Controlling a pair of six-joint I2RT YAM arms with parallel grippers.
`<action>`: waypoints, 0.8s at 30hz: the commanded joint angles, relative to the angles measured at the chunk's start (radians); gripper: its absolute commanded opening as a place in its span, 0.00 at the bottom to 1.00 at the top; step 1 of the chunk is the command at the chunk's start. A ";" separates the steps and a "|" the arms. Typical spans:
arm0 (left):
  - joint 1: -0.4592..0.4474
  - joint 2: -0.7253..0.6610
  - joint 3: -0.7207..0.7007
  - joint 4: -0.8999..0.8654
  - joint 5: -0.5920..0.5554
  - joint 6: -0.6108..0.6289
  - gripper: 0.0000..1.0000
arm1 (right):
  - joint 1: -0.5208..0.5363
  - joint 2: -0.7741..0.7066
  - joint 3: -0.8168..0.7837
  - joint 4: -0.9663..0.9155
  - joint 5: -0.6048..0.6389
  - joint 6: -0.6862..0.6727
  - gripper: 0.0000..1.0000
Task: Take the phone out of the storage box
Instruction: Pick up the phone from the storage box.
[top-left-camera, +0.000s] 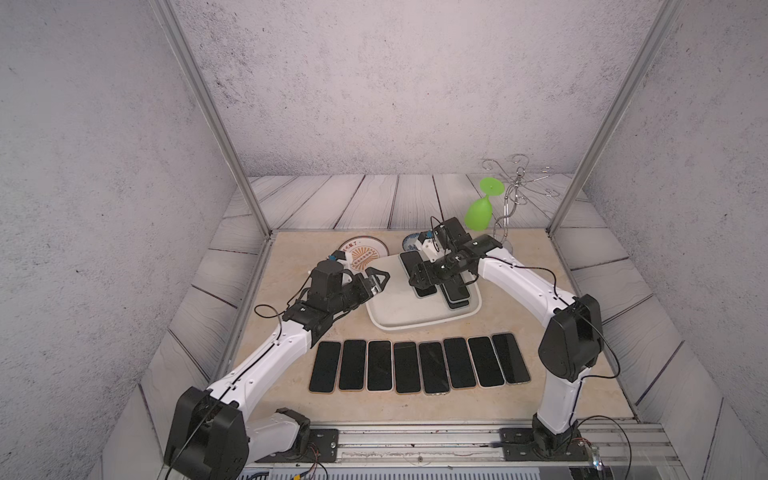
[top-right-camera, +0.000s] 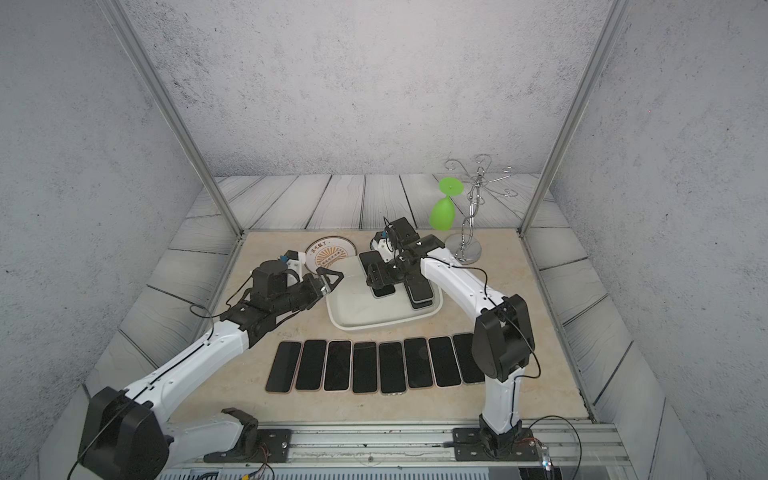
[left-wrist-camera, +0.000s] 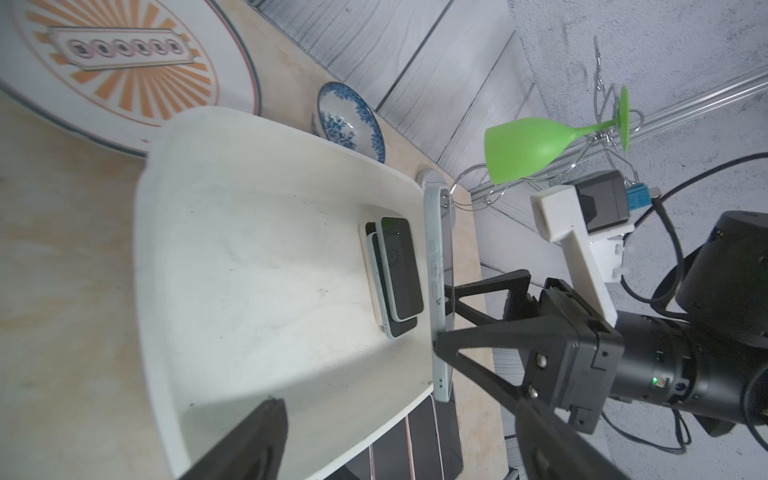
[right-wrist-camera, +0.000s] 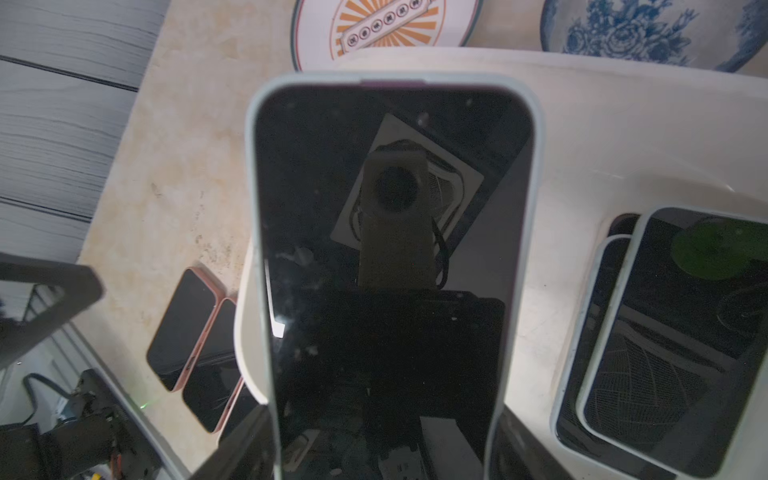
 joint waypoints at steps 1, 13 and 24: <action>-0.033 0.054 0.052 0.092 -0.046 -0.062 0.88 | 0.001 -0.026 -0.005 -0.021 -0.070 0.021 0.25; -0.092 0.202 0.113 0.142 -0.040 -0.088 0.70 | 0.001 -0.090 -0.029 0.001 -0.150 0.063 0.26; -0.127 0.264 0.156 0.169 -0.029 -0.085 0.39 | 0.004 -0.099 -0.051 0.045 -0.231 0.101 0.26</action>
